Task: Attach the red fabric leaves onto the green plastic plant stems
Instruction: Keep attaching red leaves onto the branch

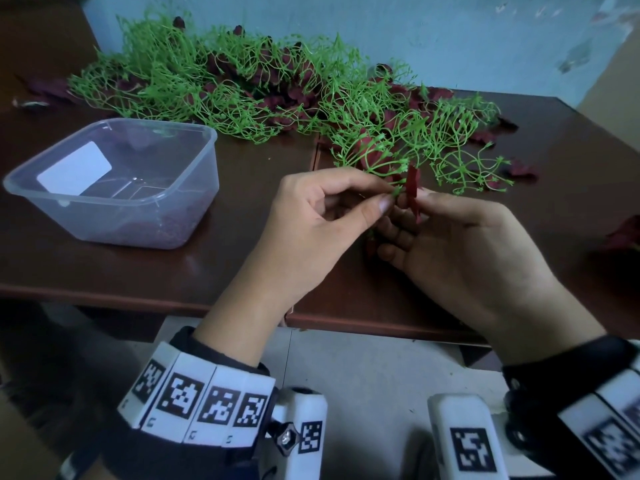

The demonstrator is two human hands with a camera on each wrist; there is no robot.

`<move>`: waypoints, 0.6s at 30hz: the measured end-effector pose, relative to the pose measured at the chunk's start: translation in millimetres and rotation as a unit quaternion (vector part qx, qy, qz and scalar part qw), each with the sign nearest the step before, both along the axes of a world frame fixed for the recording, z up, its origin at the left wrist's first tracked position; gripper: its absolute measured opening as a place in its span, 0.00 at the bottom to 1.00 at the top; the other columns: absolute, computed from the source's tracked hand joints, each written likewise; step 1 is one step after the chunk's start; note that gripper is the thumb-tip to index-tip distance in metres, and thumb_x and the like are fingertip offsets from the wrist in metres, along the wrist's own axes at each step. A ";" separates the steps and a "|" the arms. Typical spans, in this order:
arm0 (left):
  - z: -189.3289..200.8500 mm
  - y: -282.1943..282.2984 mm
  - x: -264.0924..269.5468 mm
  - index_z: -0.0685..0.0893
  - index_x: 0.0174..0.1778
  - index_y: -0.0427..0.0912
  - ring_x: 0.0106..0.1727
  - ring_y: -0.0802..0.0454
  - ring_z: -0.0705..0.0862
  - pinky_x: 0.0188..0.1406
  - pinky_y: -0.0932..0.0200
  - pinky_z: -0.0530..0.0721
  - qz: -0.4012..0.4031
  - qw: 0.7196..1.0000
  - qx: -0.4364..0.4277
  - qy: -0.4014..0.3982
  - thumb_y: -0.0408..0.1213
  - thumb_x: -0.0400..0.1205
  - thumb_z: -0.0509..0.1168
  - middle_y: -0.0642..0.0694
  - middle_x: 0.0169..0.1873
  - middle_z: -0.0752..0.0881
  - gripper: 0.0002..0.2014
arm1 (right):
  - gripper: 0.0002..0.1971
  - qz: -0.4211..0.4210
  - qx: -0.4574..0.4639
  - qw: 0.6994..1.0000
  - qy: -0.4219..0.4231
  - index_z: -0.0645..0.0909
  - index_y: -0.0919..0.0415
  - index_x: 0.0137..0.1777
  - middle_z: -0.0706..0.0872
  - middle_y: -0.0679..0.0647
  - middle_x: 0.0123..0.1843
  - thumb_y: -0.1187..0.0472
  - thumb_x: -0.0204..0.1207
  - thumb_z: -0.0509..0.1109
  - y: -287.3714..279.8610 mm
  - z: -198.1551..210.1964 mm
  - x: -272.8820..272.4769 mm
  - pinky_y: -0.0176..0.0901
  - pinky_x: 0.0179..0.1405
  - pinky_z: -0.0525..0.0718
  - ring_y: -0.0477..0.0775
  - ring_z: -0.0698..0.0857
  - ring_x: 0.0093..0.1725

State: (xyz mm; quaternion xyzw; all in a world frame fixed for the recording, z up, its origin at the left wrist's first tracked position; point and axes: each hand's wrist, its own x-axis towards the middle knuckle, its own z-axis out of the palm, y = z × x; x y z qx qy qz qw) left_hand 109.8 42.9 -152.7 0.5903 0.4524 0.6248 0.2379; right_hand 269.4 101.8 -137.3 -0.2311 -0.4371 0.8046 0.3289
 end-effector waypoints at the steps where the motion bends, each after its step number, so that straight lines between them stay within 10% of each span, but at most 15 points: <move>1: 0.0 0.0 -0.1 0.92 0.51 0.41 0.48 0.59 0.91 0.50 0.64 0.86 -0.001 1.000 0.001 0.001 0.27 0.81 0.74 0.51 0.43 0.93 0.06 | 0.09 0.001 0.001 1.000 -0.003 0.81 0.58 0.50 0.79 0.56 0.48 0.58 0.73 0.66 0.1 0.2 0.2 0.50 0.51 0.71 0.55 0.80 0.53; 18: 2.0 -1.7 1.2 0.90 0.50 0.44 0.49 0.59 0.90 0.51 0.65 0.85 -0.016 1.000 0.006 0.016 0.28 0.83 0.72 0.53 0.43 0.92 0.06 | 0.08 0.007 -0.012 1.000 0.003 0.83 0.57 0.49 0.78 0.55 0.44 0.60 0.74 0.63 0.4 2.5 2.1 0.49 0.49 0.72 0.53 0.80 0.46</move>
